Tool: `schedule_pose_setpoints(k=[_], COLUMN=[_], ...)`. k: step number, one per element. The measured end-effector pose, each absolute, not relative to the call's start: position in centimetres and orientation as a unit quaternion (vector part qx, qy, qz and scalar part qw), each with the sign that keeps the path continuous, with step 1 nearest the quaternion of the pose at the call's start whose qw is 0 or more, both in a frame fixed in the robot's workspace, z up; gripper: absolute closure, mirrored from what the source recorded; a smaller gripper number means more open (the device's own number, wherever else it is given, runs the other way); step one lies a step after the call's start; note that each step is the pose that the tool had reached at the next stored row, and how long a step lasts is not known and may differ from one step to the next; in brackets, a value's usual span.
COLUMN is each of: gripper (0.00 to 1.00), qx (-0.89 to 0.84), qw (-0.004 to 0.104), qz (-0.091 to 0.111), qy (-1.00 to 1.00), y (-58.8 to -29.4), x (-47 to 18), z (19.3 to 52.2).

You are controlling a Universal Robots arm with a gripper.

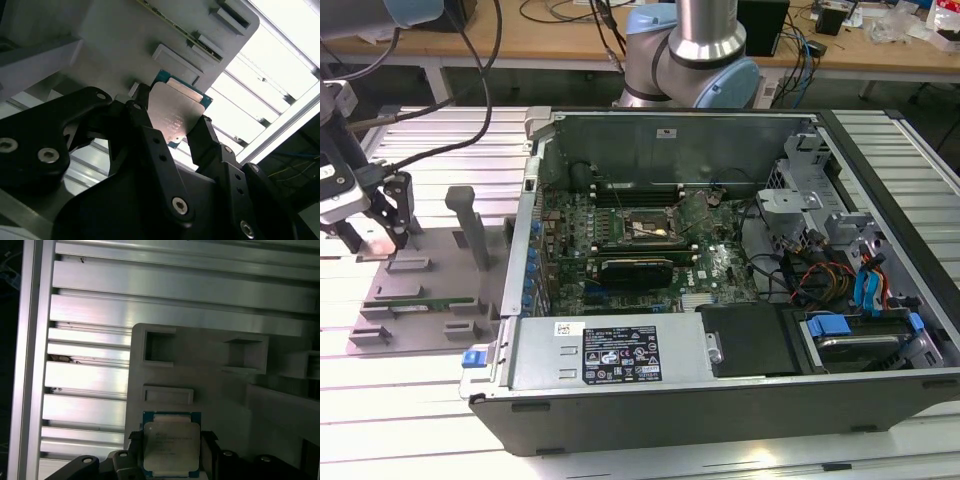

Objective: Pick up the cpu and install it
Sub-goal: 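Pick up the cpu and move it towards the insertion slot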

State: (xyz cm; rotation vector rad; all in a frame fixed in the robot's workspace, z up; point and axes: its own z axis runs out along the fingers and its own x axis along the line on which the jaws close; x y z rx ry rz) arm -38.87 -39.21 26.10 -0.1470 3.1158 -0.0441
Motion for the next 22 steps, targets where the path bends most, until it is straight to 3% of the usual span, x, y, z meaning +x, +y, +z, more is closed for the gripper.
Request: schedule_pose_setpoints(k=[22], gripper=[0.45], qx=[-0.047], qw=[0.011], qz=[-0.019], qy=[0.999], y=[-39.2], x=[-38.9], z=[27.8])
